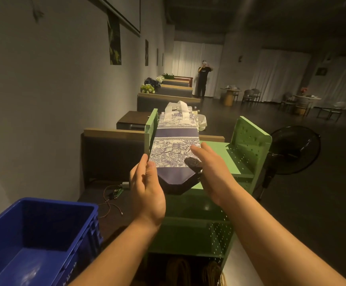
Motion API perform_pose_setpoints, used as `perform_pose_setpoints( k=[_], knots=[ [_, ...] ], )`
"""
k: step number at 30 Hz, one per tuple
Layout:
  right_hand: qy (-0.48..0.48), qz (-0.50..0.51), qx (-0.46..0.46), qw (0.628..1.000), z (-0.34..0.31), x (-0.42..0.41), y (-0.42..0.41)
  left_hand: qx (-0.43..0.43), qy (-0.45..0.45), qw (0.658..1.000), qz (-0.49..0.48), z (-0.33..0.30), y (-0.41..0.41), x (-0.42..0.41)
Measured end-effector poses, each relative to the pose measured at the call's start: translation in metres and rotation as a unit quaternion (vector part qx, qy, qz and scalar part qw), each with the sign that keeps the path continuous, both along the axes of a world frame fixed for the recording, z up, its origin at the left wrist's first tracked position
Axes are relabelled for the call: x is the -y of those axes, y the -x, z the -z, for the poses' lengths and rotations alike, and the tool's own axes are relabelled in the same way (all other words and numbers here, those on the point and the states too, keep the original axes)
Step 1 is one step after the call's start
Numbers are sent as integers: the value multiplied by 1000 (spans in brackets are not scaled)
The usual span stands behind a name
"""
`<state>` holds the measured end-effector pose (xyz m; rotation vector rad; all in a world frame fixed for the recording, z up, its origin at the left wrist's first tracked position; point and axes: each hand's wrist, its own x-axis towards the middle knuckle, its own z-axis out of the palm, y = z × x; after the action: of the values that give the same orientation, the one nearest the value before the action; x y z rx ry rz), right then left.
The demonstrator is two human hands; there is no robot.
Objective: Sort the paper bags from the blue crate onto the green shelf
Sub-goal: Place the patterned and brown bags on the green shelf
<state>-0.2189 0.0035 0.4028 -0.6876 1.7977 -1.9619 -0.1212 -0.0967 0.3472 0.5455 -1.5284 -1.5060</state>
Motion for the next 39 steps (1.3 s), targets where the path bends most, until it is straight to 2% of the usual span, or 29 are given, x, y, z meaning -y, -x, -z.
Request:
perform_pose_setpoints(
  k=[9,16,25,27,29,32,33,35,39],
  knots=[
    [8,2,27,1000,2,1,4,-17,-25,999,19,-1,-4,3],
    [1,44,96,994,-4,9,11,-44,-31,998,37,-5,-2,-3],
    [-25,15,77,997,-6,14,-1,-42,-31,998,34,-4,-2,-2],
    [-6,8,56,998,-6,10,-2,-47,-60,997,27,-5,-2,-1],
    [5,51,17,999,1,5,-3,-24,-125,992,11,-6,-1,6],
    [-47,237,-56,969,15,0,-6,14,-228,973,11,-7,-2,22],
    [-64,257,-55,963,20,-2,-7,15,-244,969,20,-7,-2,25],
    [-84,218,-11,972,22,-1,-14,16,-244,969,37,-11,-4,22],
    [-87,150,48,984,10,4,-20,6,-174,983,57,-20,-2,8]
  ],
)
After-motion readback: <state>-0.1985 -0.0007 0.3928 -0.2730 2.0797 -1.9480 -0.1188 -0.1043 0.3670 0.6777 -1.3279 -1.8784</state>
